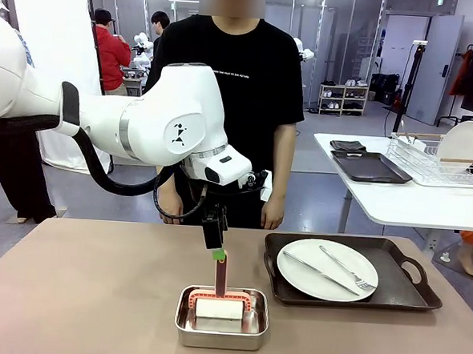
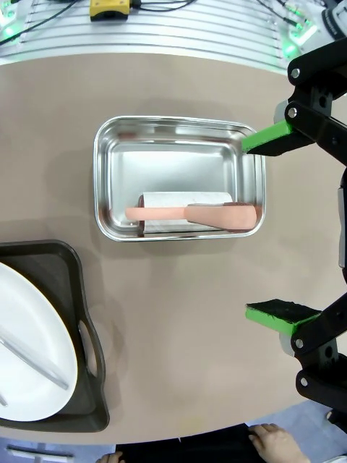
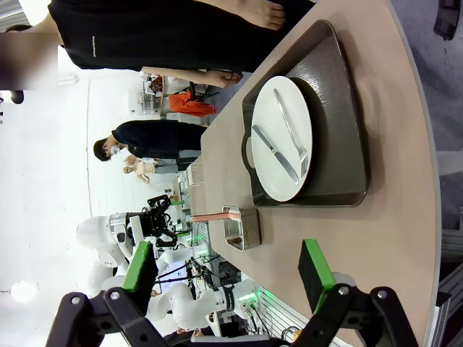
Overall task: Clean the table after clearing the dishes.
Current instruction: When the right (or left) Handle tray is removed, use the right hand (or left hand) to clean the right (or left) side of the table with the Lint Roller.
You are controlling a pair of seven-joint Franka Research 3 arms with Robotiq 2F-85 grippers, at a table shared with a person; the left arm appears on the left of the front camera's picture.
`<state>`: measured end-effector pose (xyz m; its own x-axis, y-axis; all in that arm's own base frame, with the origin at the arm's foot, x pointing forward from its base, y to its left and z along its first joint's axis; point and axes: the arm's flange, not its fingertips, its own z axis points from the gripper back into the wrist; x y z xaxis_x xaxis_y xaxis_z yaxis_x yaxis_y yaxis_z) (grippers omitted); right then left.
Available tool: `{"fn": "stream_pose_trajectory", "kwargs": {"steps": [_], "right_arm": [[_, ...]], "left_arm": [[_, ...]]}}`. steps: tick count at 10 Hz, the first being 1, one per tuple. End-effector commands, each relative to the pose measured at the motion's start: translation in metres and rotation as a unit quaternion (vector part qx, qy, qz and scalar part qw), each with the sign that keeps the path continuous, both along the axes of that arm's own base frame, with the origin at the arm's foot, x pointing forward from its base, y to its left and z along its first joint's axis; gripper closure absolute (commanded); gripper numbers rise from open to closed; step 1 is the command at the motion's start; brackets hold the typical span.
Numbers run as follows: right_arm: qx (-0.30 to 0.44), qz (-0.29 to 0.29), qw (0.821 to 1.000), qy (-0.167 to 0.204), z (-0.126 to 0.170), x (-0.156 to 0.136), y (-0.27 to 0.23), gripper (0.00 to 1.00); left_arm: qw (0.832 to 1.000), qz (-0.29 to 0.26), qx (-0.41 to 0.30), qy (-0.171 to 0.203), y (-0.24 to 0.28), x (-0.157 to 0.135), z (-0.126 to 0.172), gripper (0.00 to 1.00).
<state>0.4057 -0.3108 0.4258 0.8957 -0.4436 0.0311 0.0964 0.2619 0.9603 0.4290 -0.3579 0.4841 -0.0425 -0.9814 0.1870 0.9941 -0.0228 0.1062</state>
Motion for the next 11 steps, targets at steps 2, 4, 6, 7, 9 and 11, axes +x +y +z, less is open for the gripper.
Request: {"fn": "stream_pose_trajectory", "kwargs": {"steps": [2,4,6,7,9,11], "right_arm": [[0.002,-0.001,1.000,0.001,0.003,-0.001,0.001,0.00],[0.002,-0.001,1.000,0.001,0.003,-0.001,0.001,0.00],[0.002,-0.001,1.000,0.001,0.003,-0.001,0.001,0.00],[0.002,-0.001,1.000,0.001,0.003,-0.001,0.001,0.00],[0.002,-0.001,1.000,0.001,0.003,-0.001,0.001,0.00],[0.002,-0.001,1.000,0.001,0.003,-0.001,0.001,0.00]], "left_arm": [[1.000,0.002,0.000,-0.001,0.000,-0.001,0.001,0.00],[1.000,0.000,0.000,0.000,0.000,0.000,0.000,0.00],[0.990,0.097,-0.037,0.094,0.038,0.019,0.072,0.00],[0.981,0.135,-0.064,0.124,0.073,0.031,0.102,0.00],[0.945,0.221,-0.107,0.215,0.158,0.049,0.125,0.00],[0.870,0.280,-0.243,0.325,0.270,0.052,0.123,0.00]]}}
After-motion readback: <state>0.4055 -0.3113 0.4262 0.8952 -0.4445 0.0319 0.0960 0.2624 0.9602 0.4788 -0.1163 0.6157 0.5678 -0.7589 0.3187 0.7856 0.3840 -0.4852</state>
